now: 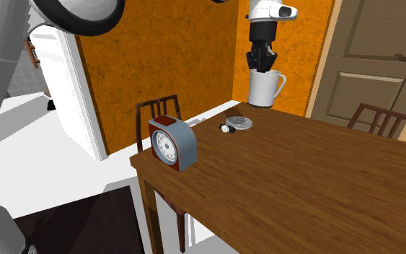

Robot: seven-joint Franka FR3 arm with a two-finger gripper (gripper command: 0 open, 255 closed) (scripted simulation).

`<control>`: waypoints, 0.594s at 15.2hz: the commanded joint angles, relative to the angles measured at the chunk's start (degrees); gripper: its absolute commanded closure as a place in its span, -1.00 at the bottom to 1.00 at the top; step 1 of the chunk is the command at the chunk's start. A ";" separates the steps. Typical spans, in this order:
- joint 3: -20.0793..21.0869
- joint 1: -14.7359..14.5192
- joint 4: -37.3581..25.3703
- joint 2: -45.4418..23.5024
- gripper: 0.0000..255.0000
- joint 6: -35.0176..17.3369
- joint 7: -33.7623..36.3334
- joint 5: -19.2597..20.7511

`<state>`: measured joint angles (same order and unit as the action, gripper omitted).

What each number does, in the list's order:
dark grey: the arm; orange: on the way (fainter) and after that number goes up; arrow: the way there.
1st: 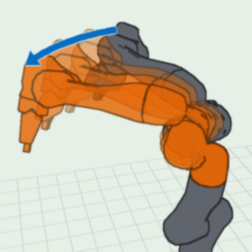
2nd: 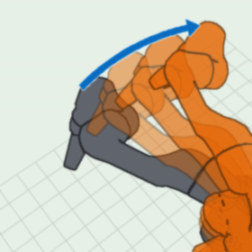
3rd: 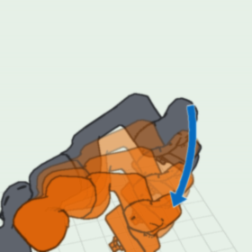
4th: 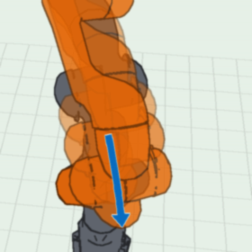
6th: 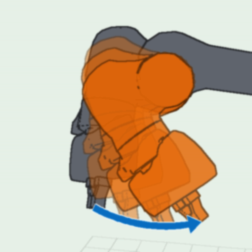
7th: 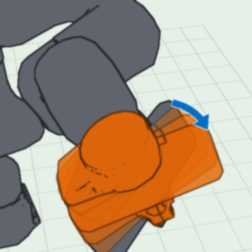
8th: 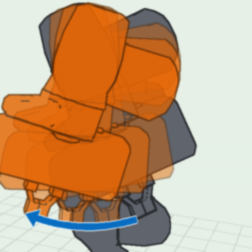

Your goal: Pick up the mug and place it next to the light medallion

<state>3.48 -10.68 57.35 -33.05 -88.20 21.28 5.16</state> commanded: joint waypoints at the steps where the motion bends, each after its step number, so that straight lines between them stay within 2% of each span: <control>1: 0.19 -2.06 -13.07 -7.85 1.00 5.30 1.47 0.47; 9: 0.28 -1.54 -0.14 -3.92 1.00 -3.68 2.05 0.30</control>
<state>3.75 -12.25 56.07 -37.24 -90.97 23.26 5.47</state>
